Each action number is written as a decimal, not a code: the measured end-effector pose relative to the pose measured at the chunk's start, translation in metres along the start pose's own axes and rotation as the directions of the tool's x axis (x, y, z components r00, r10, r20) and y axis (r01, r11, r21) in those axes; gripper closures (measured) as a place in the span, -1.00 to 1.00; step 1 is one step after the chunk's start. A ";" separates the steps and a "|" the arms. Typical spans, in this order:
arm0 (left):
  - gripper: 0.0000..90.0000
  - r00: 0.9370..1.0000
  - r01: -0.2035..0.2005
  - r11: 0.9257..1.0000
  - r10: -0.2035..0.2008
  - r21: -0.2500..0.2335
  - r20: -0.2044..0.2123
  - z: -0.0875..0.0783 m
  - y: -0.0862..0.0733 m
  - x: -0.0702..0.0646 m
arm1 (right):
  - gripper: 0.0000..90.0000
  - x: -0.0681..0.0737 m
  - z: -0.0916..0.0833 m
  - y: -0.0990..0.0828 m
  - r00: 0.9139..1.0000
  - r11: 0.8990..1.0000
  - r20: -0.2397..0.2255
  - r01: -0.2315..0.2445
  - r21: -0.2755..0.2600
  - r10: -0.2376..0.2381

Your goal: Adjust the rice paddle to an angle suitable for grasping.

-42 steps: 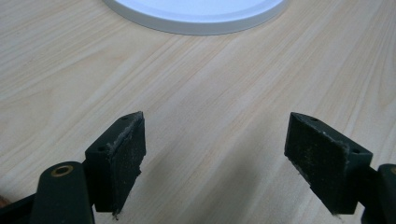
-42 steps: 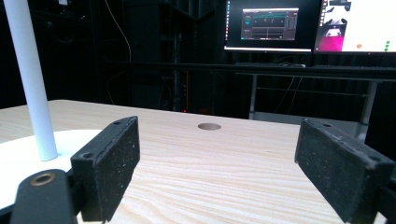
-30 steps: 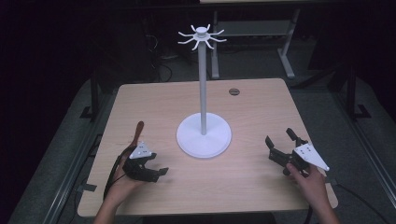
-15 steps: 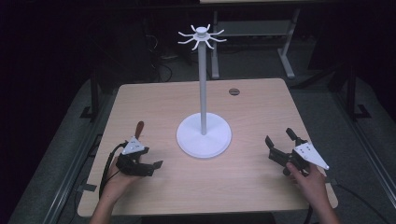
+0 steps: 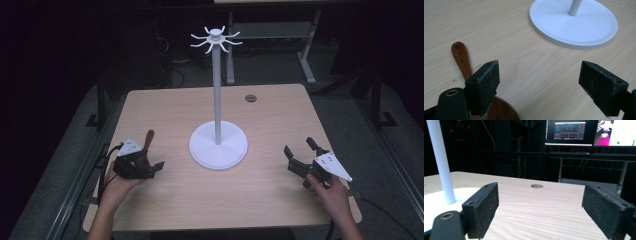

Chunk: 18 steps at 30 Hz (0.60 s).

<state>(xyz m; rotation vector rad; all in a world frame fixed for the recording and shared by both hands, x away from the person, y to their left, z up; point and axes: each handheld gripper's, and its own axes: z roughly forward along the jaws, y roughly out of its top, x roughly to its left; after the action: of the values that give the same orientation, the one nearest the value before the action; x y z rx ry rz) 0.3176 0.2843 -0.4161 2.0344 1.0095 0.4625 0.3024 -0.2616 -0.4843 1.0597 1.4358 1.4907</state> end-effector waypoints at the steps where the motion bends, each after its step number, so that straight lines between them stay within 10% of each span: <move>1: -0.63 1.000 0.000 1.000 0.000 0.000 0.000 0.000 0.000 0.000 | -0.70 0.000 0.000 0.000 1.000 1.000 0.000 0.001 -0.001 -0.001; 18: -0.63 0.996 0.044 0.999 -0.046 -0.017 -0.079 0.000 0.010 0.025 | -0.70 0.000 0.000 0.000 1.000 1.000 0.000 0.001 0.000 -0.001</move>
<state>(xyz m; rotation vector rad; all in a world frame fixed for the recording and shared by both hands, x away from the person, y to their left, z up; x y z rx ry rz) 0.3383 0.3005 -0.4093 1.9891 1.0941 0.5293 0.3024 -0.2617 -0.4844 1.0592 1.4361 1.4898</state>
